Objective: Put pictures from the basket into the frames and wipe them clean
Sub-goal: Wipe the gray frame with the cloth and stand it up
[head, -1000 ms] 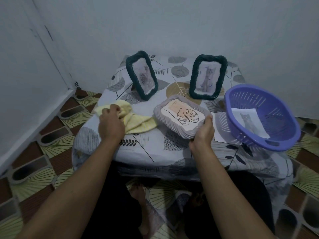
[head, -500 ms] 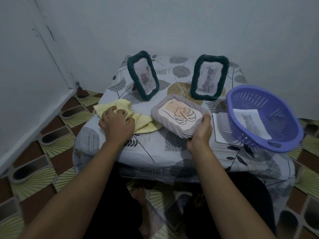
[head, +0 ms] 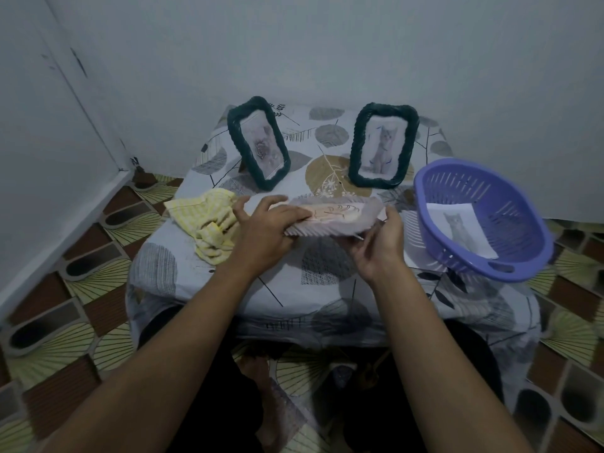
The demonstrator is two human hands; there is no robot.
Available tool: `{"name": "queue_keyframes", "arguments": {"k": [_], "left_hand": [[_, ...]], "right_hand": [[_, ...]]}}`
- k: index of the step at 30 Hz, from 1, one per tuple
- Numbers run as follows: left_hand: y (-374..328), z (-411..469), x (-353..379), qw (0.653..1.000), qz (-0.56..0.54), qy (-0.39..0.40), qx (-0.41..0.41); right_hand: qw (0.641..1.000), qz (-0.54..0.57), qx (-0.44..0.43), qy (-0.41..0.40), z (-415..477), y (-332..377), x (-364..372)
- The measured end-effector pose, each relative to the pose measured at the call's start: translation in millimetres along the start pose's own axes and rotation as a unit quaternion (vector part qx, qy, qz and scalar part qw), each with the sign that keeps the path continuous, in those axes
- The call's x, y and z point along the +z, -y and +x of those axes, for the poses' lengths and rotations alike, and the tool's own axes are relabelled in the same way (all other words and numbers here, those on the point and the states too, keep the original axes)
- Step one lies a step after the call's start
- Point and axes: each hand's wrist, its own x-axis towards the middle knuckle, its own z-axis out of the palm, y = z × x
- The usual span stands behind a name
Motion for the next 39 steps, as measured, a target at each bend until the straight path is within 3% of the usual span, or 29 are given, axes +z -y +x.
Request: {"name": "queue_keyframes", "arguments": {"k": [2,6,9,12,17,20,24,27,33,39], "left_hand": [[-8.9,2.1,-2.1,0.999,-0.024,-0.018,-0.011],[-22.3,6.0,-10.2,0.987,-0.155,0.02,-0.049],[-29.8,7.6,-14.8,0.976,-0.2,0.015,-0.091],[-37.7,5.7,-15.6,0.941,-0.286,0.011,-0.178],[-41.6,-0.5,-11.5,0.836,-0.455,-0.003,-0.305],[-40.9,-2.2,-4.5,0.815,-0.482,-0.015,-0.322],[-39.6,-2.8,2.3,0.808,-0.481,-0.042,-0.338],[-36.8,-2.1,2.5,0.831,-0.434,-0.04,-0.346],[-42.4,2.5,-4.8,0.945,-0.19,-0.074,-0.254],[-61.8,11.9,-9.8,0.963,-0.149,0.033,-0.224]], "right_hand": [[1.0,-0.028,0.002,0.002,0.5,4.3,-5.6],[0.992,-0.127,-0.025,0.006,-2.1,3.9,-9.9],[0.975,-0.205,-0.075,-0.038,-0.1,-2.2,-11.3],[0.952,-0.28,-0.106,-0.055,10.3,-11.4,-19.8],[0.97,-0.213,-0.102,0.062,3.6,-19.2,-22.5],[0.973,-0.16,-0.117,0.116,-0.7,-19.5,-20.7],[0.978,-0.123,-0.108,0.129,-3.5,-14.7,-16.7],[0.977,-0.116,-0.113,0.138,-3.1,-10.9,-17.5],[0.978,-0.118,-0.126,0.119,0.3,-15.7,-19.5],[0.98,-0.108,-0.124,0.108,2.0,-25.7,-13.3]]}}
